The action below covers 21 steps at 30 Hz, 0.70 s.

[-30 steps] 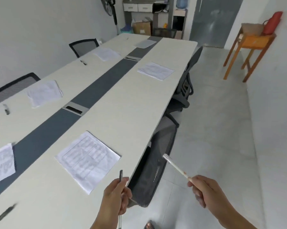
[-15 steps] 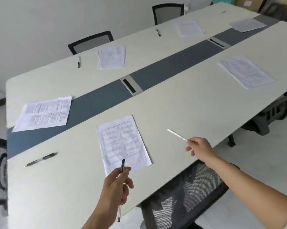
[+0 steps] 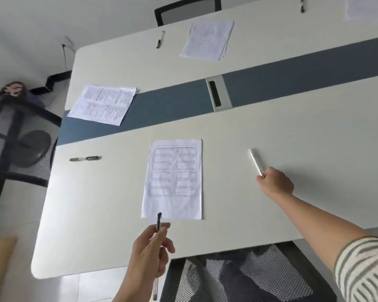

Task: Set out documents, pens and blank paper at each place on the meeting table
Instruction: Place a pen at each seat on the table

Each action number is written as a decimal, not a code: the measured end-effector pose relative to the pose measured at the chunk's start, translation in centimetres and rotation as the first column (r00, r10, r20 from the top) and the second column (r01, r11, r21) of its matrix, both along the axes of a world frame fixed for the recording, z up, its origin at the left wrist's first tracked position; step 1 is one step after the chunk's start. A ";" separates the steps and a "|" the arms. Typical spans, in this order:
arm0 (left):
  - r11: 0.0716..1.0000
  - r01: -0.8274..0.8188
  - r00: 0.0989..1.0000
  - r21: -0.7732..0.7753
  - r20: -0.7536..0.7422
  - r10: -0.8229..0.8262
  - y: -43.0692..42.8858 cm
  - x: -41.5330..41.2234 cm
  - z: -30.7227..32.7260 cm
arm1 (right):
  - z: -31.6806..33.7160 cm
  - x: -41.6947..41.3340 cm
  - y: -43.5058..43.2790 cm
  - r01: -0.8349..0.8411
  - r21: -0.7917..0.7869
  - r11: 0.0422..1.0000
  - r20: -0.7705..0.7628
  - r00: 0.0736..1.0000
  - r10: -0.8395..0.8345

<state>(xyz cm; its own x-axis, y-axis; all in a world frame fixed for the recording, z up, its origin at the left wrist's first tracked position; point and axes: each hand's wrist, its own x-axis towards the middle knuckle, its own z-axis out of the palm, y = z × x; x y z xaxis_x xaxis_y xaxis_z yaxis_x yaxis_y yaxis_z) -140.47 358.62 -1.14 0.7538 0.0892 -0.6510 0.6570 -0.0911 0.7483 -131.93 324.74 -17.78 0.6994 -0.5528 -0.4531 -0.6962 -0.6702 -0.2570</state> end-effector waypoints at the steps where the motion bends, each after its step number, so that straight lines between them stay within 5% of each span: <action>1: 1.000 -0.020 1.000 -0.001 0.000 0.020 -0.1 -0.4 0.1 | 0.1 0.0 0.0 -0.005 0.014 1.000 -0.003 1.000 0.005; 8: 1.000 -0.003 0.990 0.009 0.144 0.001 -0.6 -1.9 1.8 | 3.0 -2.8 0.4 -0.007 0.095 0.995 -0.034 0.999 0.010; 13: 0.984 0.174 0.938 0.049 0.296 -0.181 -1.0 -2.7 3.5 | 7.6 -9.6 2.8 -0.027 0.220 0.975 0.202 0.979 -0.019; 21: 0.881 0.457 0.844 -0.123 0.374 -0.385 -7.0 -6.0 4.2 | 15.4 -25.9 6.5 -0.048 0.642 0.765 0.342 0.911 -0.230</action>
